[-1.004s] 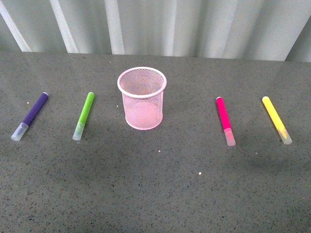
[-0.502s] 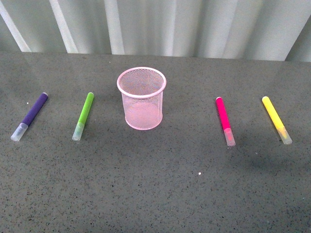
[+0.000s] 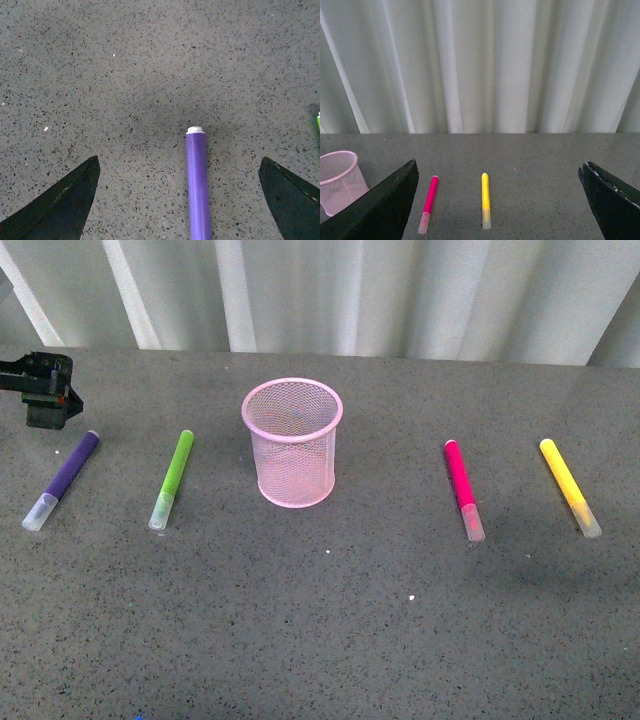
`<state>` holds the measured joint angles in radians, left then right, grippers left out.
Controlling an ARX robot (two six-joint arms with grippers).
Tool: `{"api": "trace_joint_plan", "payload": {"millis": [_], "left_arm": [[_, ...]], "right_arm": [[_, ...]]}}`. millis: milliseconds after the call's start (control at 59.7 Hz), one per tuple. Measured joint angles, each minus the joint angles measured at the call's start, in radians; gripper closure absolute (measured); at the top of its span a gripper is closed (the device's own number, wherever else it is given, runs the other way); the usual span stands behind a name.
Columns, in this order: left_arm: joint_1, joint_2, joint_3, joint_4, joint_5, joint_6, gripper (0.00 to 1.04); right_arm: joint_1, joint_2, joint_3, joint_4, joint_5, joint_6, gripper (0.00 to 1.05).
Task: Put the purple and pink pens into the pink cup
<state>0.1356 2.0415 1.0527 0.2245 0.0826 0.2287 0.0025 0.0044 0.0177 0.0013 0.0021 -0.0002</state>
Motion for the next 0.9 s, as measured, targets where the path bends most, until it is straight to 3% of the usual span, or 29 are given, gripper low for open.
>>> {"api": "trace_joint_plan", "payload": {"millis": [904], "left_arm": [[-0.017,0.235,0.195,-0.043,-0.065,0.030,0.07]], "right_arm": [[0.000,0.000,0.000,0.000,0.000,0.000,0.07]]}}
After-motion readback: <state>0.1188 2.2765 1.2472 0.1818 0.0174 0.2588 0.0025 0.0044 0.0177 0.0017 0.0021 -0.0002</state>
